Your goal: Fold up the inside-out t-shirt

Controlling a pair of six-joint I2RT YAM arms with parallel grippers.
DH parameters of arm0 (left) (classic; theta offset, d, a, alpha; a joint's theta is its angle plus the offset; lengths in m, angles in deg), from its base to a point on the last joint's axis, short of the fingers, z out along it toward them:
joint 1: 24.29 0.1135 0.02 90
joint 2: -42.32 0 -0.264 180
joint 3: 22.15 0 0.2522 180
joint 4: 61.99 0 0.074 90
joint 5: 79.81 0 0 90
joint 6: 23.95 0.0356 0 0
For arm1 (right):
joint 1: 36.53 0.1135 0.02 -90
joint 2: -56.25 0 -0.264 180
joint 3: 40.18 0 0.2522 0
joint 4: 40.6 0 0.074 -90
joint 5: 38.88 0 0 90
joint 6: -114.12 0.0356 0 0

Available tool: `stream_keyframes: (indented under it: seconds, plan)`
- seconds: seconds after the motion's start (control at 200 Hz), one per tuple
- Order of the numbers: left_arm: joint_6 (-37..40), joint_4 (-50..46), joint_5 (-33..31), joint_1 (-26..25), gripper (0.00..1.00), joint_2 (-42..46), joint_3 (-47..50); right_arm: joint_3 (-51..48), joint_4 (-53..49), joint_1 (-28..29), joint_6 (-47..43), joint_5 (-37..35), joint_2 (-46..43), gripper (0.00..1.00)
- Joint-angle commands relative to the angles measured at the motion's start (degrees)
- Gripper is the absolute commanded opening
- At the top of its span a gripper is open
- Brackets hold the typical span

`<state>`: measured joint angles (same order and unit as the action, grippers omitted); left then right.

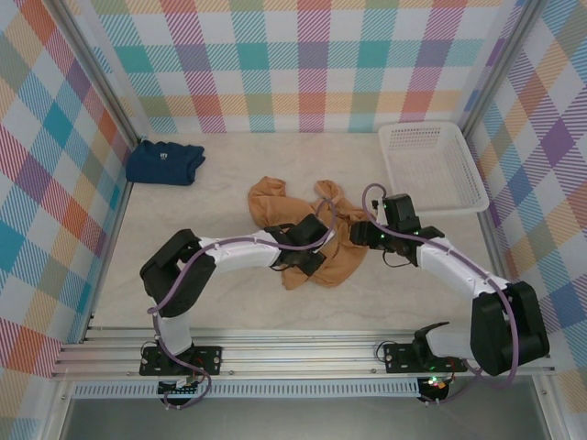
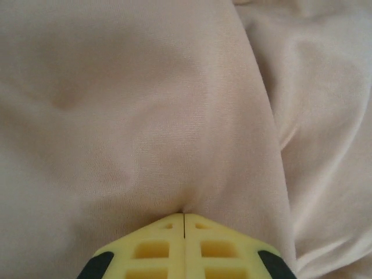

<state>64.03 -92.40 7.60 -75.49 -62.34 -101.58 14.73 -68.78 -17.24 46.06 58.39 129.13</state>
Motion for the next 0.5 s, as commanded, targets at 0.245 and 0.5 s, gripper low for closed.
stream_keyframes:
  seconds: [0.245, 0.5]
  plan:
    - [-22.9, 18.4, 17.9, 15.5, 0.00, 23.7, 21.4, 0.6, 1.8, 7.4, -6.4, 4.6, 2.6, 0.57]
    - [-30.8, 16.4, 11.9, 23.2, 0.00, 33.6, 29.0, 6.3, 2.5, 14.5, -8.2, 3.4, 11.6, 0.58]
